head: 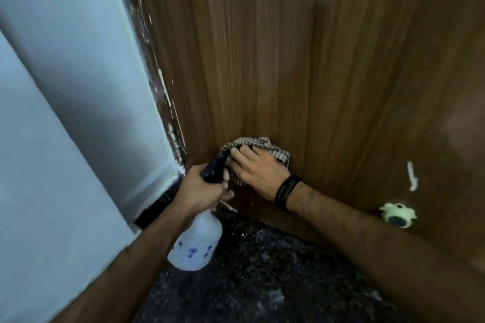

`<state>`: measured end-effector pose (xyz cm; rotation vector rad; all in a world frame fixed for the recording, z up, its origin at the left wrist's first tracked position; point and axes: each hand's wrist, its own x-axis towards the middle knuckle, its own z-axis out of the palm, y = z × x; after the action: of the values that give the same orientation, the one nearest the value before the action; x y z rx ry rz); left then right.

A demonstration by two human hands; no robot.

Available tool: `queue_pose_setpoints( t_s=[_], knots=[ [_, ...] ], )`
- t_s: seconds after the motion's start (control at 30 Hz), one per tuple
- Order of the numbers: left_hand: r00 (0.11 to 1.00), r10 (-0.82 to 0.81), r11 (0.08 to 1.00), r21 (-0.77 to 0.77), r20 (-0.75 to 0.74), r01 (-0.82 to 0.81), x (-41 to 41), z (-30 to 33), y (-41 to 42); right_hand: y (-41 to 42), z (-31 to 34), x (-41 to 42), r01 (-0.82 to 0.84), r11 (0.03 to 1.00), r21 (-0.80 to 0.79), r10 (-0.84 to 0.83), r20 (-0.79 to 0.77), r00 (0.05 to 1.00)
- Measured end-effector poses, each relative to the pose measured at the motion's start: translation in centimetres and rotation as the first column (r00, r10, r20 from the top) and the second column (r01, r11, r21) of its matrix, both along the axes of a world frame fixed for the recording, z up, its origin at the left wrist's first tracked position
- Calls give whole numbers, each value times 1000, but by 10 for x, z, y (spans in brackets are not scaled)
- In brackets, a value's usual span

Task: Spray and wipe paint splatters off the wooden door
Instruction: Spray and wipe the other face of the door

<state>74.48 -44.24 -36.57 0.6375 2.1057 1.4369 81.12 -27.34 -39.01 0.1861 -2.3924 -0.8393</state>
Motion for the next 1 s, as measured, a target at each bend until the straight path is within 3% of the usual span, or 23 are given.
queue_pose_setpoints(
  t_s=[0.2,0.4,0.63,0.83,1.0],
  knots=[
    [989,-126,991,39,-75,129,31,52,4,7,58,69,140,988,-58,-142,-33,989],
    [944,-297,951,40,-145,306,74,102,21,18,102,144,317,948,-41,-315,48,948],
    [867,-418,895,38,-269,444,96,179,33,33,178,192,413,895,-171,-440,-178,880],
    [854,-378,912,13,-357,409,71,257,8,32,266,185,400,899,-177,-437,-407,802],
    [905,-203,962,95,-373,256,45,311,-12,23,322,153,366,911,-190,-409,-532,741]
  ],
)
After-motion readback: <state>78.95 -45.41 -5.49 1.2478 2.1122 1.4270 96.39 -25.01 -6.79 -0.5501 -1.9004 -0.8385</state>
